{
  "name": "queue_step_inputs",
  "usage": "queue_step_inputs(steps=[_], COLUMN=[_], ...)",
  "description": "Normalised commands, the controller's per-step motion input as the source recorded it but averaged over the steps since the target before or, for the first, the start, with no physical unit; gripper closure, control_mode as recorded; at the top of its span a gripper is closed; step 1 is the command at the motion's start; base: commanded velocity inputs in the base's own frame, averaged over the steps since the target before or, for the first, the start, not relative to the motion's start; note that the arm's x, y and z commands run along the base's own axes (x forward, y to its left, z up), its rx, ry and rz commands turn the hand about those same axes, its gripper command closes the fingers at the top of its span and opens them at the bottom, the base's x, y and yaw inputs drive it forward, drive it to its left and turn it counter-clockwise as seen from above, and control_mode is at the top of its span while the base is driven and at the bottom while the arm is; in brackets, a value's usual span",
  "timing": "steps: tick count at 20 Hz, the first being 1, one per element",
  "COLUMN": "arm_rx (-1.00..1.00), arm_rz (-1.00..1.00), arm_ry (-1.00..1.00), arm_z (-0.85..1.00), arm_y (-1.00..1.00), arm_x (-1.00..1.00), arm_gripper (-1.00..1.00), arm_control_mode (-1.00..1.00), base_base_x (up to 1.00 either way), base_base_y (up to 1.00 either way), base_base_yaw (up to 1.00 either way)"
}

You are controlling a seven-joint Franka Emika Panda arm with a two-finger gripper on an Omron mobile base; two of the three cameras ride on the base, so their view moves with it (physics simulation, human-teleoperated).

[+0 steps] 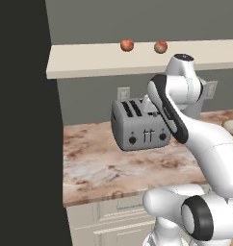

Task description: Pick the peachs from the cabinet and place them in one bowl. Pick the squash from the sink and place it in the other bowl.

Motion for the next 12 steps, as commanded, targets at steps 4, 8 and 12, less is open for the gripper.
queue_step_inputs(steps=[4, 8, 12], arm_rx=[0.0, 0.0, 0.0], arm_rz=[0.0, 0.0, 0.0], arm_ry=[0.0, 0.0, -0.01], arm_z=[0.0, 0.0, 0.0], arm_y=[0.0, 0.0, 0.0], arm_x=[0.0, 0.0, -0.38], arm_gripper=[-1.0, -1.0, -1.0], arm_control_mode=[-1.0, -1.0, -1.0], base_base_x=[0.0, 0.0, 0.0], base_base_y=[0.0, 0.0, 0.0], base_base_yaw=[0.0, 0.0, 0.0])
